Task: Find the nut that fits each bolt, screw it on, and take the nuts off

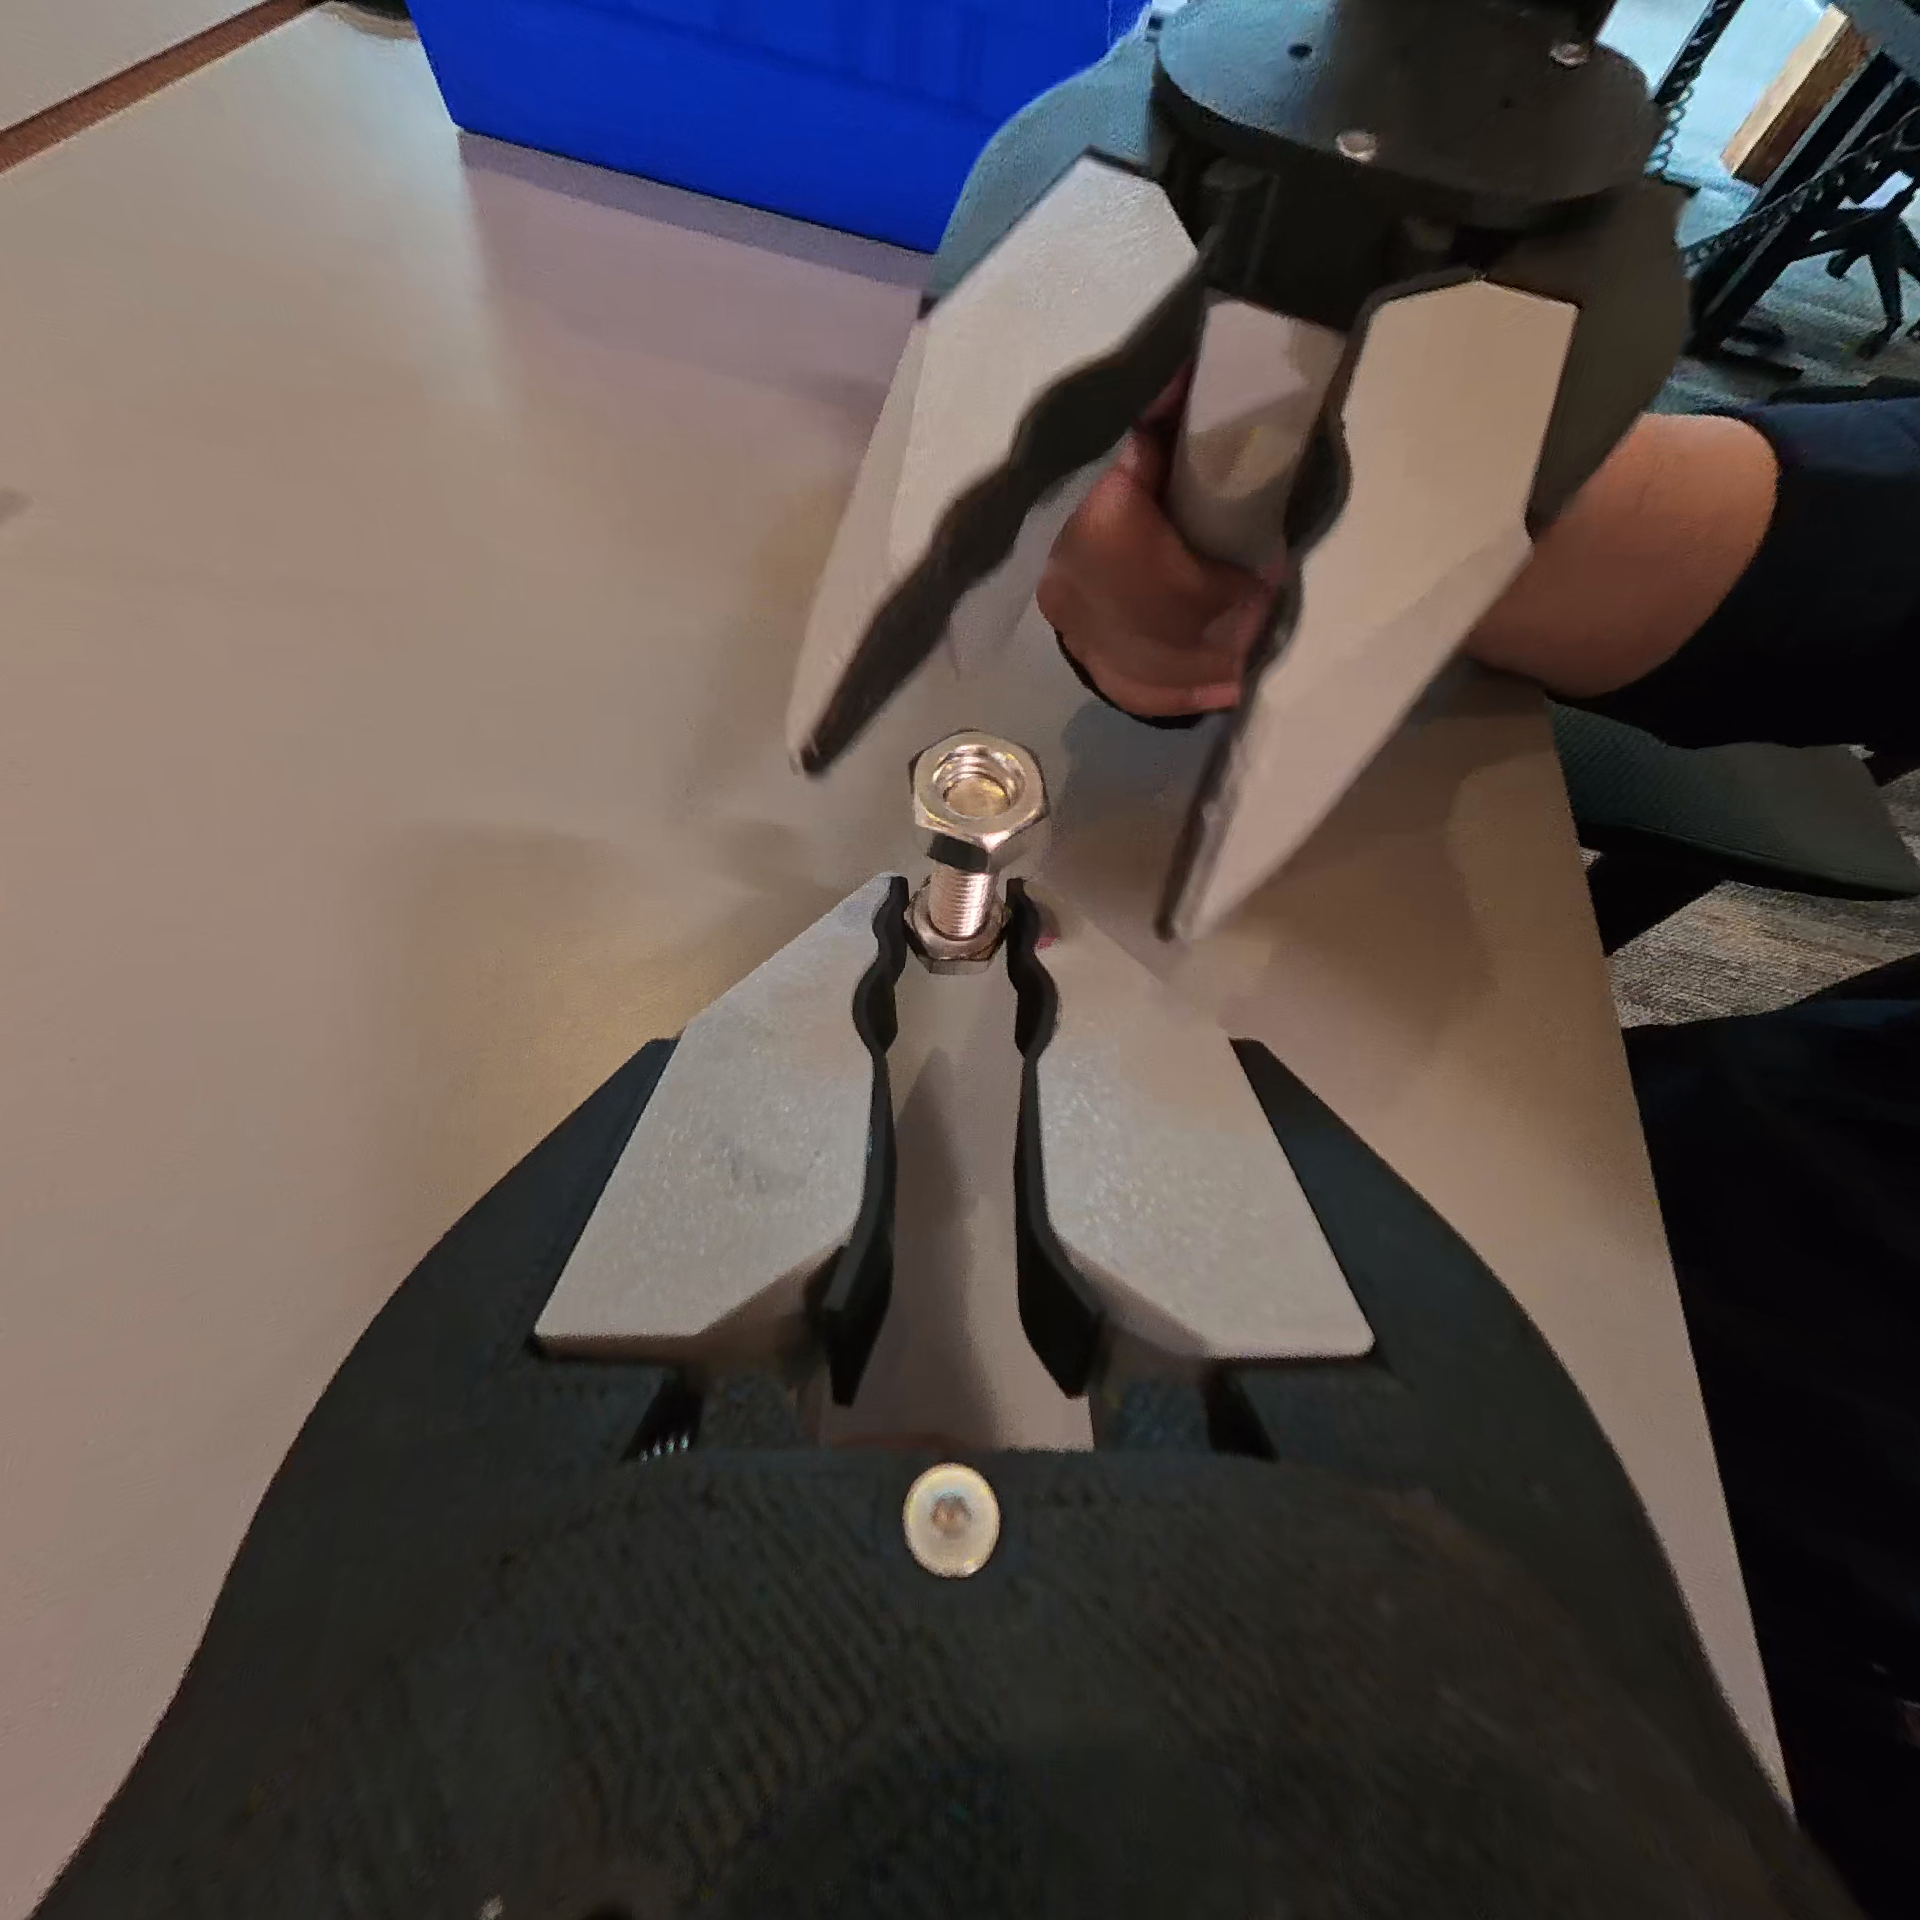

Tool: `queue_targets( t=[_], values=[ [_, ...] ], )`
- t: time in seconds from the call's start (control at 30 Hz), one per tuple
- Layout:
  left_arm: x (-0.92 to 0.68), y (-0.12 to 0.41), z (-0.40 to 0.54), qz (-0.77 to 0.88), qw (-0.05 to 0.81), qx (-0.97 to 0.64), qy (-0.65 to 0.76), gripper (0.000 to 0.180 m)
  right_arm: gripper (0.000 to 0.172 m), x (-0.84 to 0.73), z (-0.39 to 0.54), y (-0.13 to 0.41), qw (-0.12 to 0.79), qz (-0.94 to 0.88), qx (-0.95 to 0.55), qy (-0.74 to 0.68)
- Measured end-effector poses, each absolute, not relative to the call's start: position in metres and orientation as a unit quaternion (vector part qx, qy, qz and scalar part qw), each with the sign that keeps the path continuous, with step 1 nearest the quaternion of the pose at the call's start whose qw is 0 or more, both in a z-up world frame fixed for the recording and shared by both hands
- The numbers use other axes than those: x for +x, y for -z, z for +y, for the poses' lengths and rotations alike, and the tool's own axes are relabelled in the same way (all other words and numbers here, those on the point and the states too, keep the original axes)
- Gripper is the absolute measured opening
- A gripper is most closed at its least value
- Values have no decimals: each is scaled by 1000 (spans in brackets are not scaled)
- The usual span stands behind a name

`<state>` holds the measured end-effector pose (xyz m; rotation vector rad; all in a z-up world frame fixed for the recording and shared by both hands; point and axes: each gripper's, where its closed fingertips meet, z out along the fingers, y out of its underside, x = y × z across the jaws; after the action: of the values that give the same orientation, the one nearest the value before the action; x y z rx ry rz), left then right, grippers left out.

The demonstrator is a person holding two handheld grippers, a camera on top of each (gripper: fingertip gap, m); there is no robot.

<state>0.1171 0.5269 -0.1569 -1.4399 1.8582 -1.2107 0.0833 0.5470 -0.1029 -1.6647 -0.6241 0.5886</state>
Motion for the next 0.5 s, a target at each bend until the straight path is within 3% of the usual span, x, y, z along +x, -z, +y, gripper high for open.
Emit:
queue_targets(
  t=[0.13, 0.2, 0.37, 0.43, 0.5],
  values=[
    [116, 158, 536, 672, 248, -540, 442, 17, 38, 84, 539, 106, 594, -273, -717, -243],
    [116, 157, 539, 667, 247, -543, 446, 17, 23, 88, 530, 102, 601, -275, -707, -251],
    [116, 156, 531, 677, 244, -533, 445, 17, 48, 91, 547, 104, 595, -257, -723, -239],
    [116, 157, 528, 681, 243, -531, 442, 17, 48, 82, 550, 108, 585, -272, -726, -238],
    [116, 157, 532, 679, 247, -534, 439, 17, 37, 78, 546, 111, 585, -288, -722, -232]
  ],
)
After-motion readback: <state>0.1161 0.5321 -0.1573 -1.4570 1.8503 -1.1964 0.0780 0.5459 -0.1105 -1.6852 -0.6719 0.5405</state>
